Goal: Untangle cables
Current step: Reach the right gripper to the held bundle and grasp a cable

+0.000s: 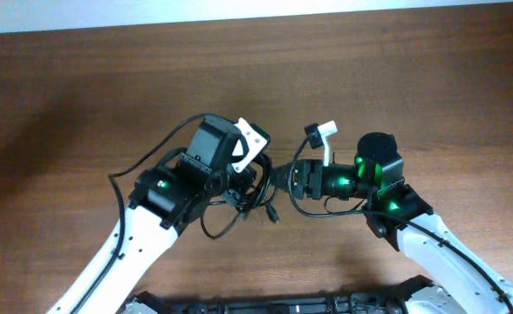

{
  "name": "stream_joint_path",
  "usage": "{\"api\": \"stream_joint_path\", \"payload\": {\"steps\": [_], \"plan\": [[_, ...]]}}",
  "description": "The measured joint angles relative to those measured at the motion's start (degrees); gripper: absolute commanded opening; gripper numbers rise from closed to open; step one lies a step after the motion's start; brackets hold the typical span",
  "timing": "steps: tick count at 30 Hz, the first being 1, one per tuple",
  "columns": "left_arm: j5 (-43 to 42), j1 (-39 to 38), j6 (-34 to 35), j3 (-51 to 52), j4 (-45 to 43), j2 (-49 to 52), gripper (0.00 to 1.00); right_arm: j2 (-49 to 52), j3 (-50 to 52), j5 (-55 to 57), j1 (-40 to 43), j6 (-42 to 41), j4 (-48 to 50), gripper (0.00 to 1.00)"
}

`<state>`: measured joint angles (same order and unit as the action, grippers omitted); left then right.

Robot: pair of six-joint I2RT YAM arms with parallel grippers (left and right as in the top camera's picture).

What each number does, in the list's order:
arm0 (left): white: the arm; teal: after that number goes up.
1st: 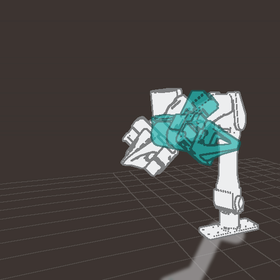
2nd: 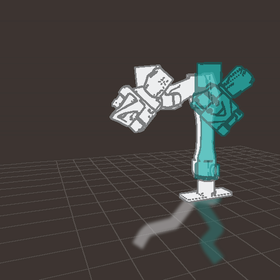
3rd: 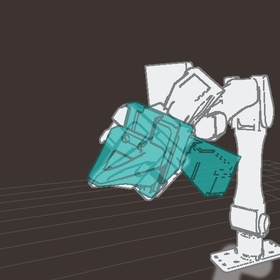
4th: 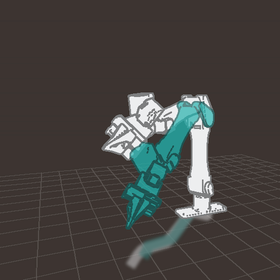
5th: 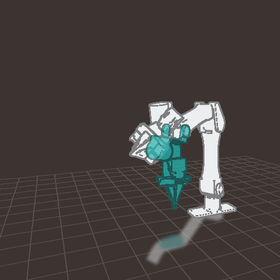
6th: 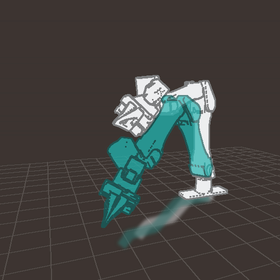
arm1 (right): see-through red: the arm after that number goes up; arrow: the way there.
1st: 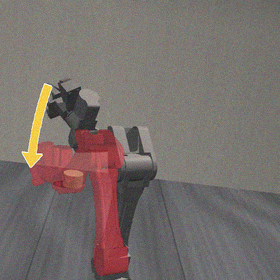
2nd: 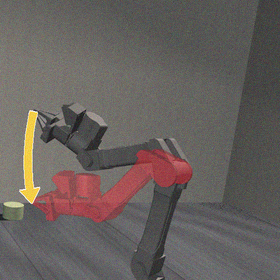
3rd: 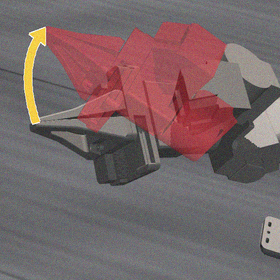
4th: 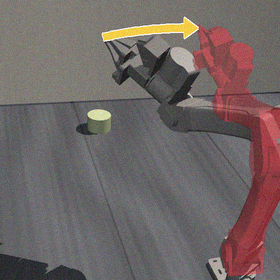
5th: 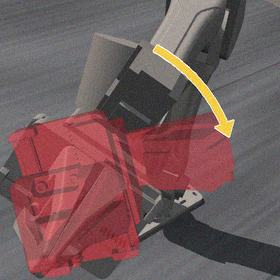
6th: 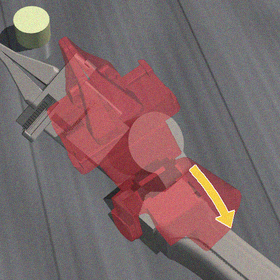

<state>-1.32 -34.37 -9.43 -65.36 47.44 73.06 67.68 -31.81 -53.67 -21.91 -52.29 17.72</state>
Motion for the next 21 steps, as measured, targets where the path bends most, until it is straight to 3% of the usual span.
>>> {"api": "stream_joint_path", "payload": {"steps": [3,6,11,16,17,20,21], "plan": [[1.4,0.0,0.0,0.0,0.0,3.5,0.00,0.0,0.0,3.3,0.0,-0.9,0.2,0.65],[8.4,0.0,0.0,0.0,0.2,5.2,0.00,0.0,0.0,6.3,-0.1,-1.5,0.8,0.66],[10.4,0.0,0.7,0.0,-0.2,5.2,0.00,0.9,0.0,9.1,-0.7,-1.6,0.8,0.66],[9.5,0.0,1.7,0.0,-0.3,5.2,0.00,4.7,0.0,9.8,-3.8,-1.9,0.9,0.49],[9.3,0.0,1.7,0.0,-0.3,5.2,0.00,4.8,0.0,9.8,-4.3,-1.7,1.0,0.41],[9.2,0.0,1.7,0.0,-0.3,5.2,0.00,4.9,0.0,10.1,-5.2,-1.7,1.1,0.04],[9.2,0.0,1.8,0.0,-0.3,5.2,0.00,4.9,-0.1,10.1,-5.2,-1.8,1.2,0.04]]}}
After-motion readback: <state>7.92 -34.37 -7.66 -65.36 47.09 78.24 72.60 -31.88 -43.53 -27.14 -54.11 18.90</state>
